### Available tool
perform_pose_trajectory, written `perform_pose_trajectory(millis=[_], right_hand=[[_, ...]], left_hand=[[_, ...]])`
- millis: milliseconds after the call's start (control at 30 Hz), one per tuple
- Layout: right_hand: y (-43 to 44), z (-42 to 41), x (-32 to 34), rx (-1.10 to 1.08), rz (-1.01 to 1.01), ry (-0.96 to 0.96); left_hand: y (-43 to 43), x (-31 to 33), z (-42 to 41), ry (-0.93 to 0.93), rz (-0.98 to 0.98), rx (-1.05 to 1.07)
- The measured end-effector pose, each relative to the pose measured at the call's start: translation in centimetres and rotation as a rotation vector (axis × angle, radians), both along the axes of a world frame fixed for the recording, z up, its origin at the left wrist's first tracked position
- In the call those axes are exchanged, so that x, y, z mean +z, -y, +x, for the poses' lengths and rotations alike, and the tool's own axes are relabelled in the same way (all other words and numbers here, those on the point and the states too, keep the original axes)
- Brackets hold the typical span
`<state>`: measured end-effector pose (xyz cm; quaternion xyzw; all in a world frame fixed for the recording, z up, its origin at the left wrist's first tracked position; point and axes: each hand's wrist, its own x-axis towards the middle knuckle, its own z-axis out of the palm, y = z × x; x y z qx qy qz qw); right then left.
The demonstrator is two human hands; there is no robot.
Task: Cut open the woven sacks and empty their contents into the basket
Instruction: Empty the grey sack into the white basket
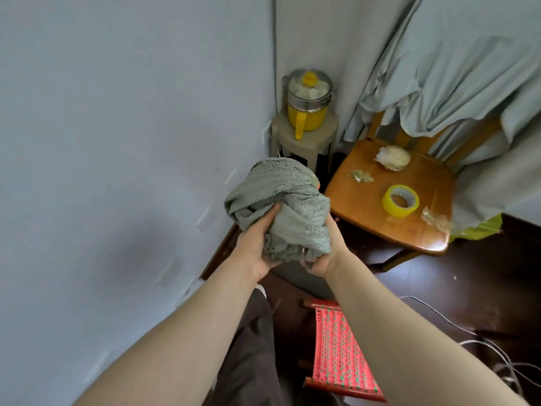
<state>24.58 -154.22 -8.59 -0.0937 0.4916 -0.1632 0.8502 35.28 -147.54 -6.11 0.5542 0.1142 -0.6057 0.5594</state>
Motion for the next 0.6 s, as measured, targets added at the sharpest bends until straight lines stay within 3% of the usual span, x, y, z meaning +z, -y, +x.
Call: perform_pose_trajectory(millis=[200, 367, 500, 600], right_hand=[[6.2, 8.7, -3.6, -0.248, 0.078, -0.236], [10.2, 12.6, -6.2, -0.389, -0.184, -0.526], [11.6, 15.3, -8.5, -0.195, -0.386, -0.445], [13.3, 16.1, -11.2, 0.028, -0.5, -0.533]], left_hand=[[7.9, -4.1, 8.3, 0.099, 0.093, 0.018], [12.3, -8.6, 15.6, 0.197, 0.21, -0.088], [15.3, -12.2, 17.8, 0.217, 0.261, -0.173], [17.4, -14.9, 18.9, 0.203, 0.262, -0.24]])
